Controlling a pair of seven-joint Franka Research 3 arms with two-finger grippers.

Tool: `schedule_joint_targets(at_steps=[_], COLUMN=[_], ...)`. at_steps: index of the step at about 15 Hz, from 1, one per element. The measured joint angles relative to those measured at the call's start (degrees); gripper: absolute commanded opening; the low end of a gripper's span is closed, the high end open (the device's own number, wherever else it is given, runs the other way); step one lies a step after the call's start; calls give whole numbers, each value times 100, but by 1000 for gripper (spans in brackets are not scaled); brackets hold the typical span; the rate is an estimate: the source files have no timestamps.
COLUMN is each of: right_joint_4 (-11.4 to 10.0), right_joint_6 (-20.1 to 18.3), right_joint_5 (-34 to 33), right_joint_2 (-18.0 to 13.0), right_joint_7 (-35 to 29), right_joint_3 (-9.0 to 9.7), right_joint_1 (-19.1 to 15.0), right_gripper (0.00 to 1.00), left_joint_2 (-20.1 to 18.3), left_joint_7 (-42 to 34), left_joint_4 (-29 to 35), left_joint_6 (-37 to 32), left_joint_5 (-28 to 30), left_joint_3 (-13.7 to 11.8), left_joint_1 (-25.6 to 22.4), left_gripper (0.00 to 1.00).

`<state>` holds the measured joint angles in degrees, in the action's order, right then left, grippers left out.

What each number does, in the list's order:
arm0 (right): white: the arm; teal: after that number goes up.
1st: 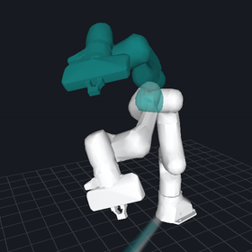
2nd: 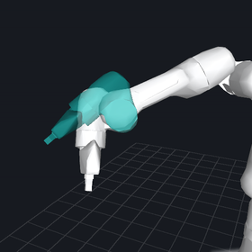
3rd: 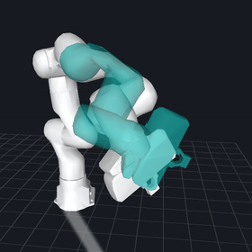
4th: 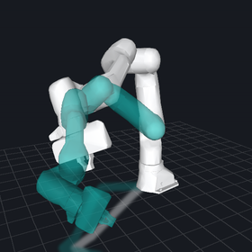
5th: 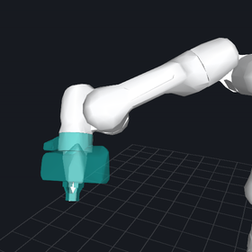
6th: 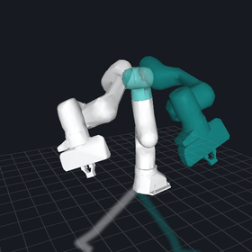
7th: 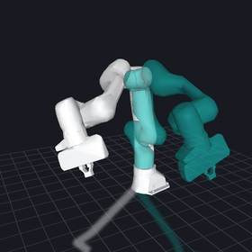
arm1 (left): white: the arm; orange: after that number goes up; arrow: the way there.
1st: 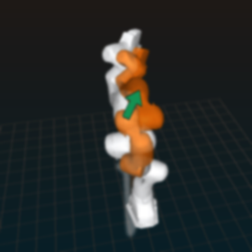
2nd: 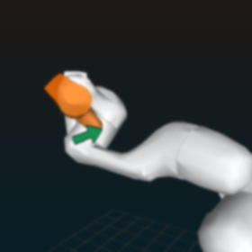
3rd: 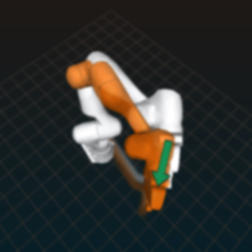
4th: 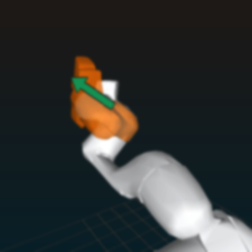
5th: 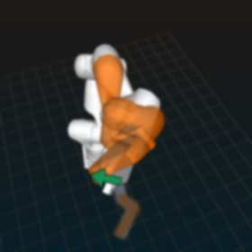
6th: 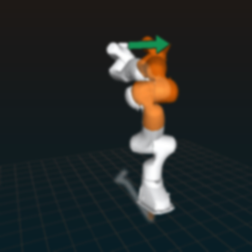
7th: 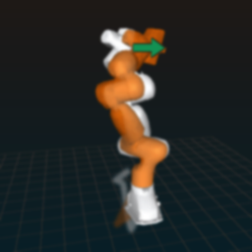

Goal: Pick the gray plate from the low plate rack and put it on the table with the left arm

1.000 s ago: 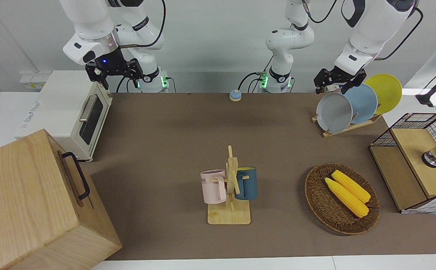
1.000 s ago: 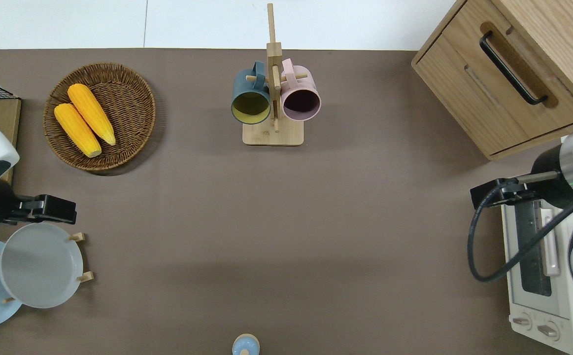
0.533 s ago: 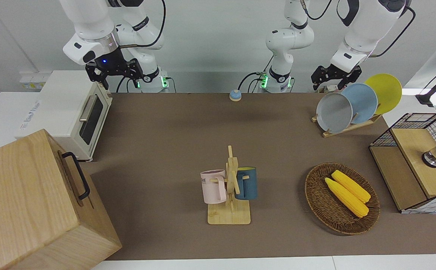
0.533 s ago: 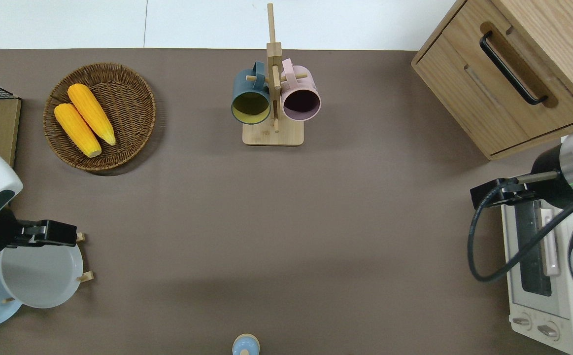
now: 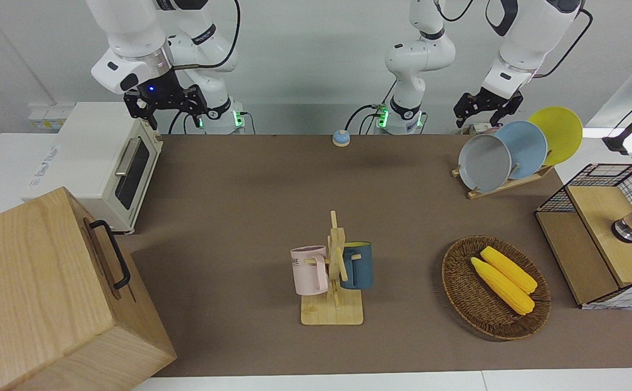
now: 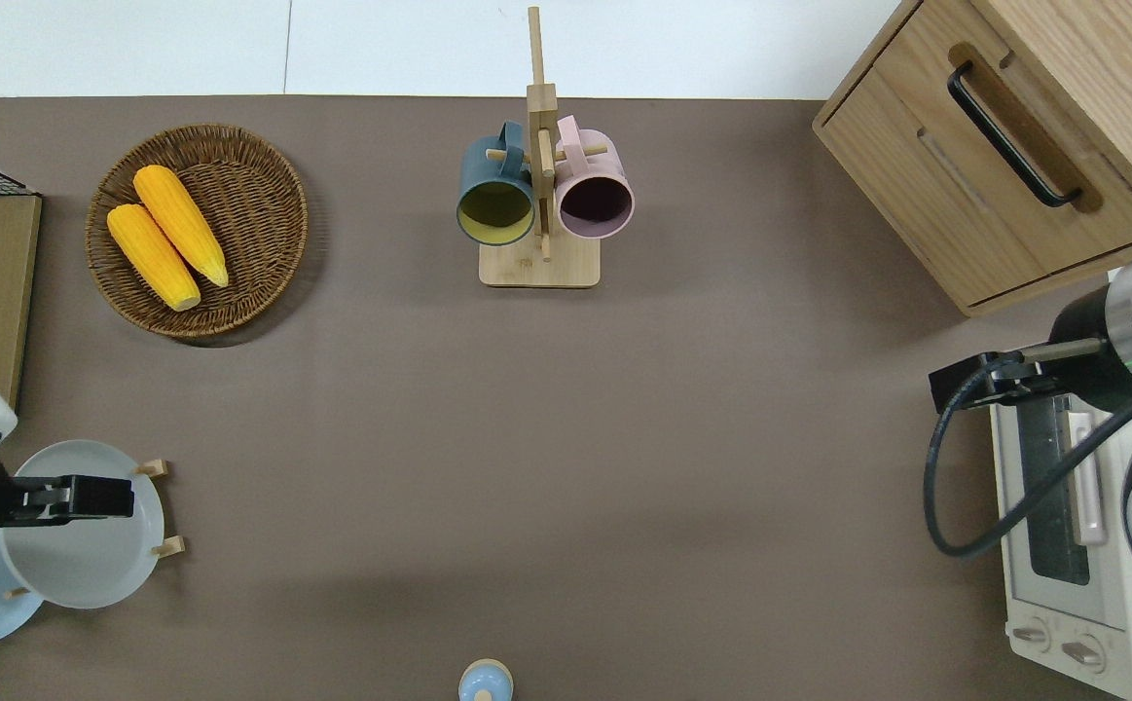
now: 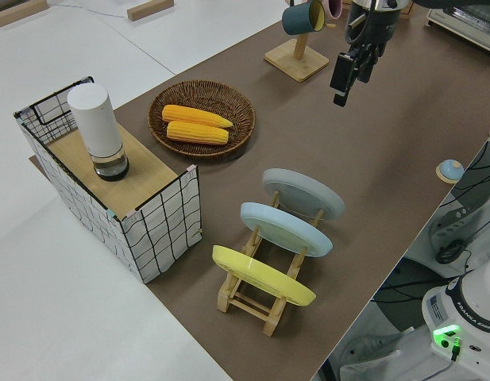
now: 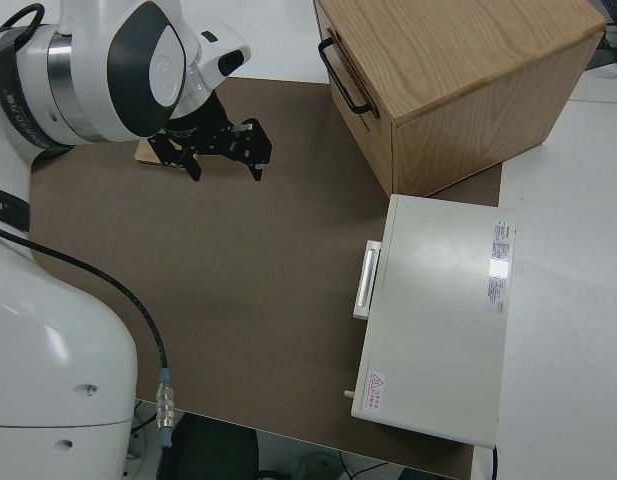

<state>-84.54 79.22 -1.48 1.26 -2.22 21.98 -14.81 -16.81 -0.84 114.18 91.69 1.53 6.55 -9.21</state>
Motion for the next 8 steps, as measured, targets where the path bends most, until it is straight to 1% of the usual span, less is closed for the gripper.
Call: schedule_joint_targets(at_steps=[1, 4, 8], right_joint_4=[0, 0, 0], right_joint_6=[0, 0, 0], right_joint_5=[0, 0, 0], right_joint_2=[0, 0, 0], right_joint_7=[0, 0, 0], right_joint_3=[0, 0, 0], right_joint_1=[0, 0, 0], right_gripper=[983, 983, 983], left_joint_2=[-9, -16, -29], left_joint_7=[-6, -8, 5], left_joint_4=[52, 146, 293], left_joint_6=[39, 117, 252], left_joint_5=[-42, -281, -798], left_joint_3=[-52, -100, -117], left_joint_1=[-33, -182, -338], left_gripper=[1000, 1000, 1000])
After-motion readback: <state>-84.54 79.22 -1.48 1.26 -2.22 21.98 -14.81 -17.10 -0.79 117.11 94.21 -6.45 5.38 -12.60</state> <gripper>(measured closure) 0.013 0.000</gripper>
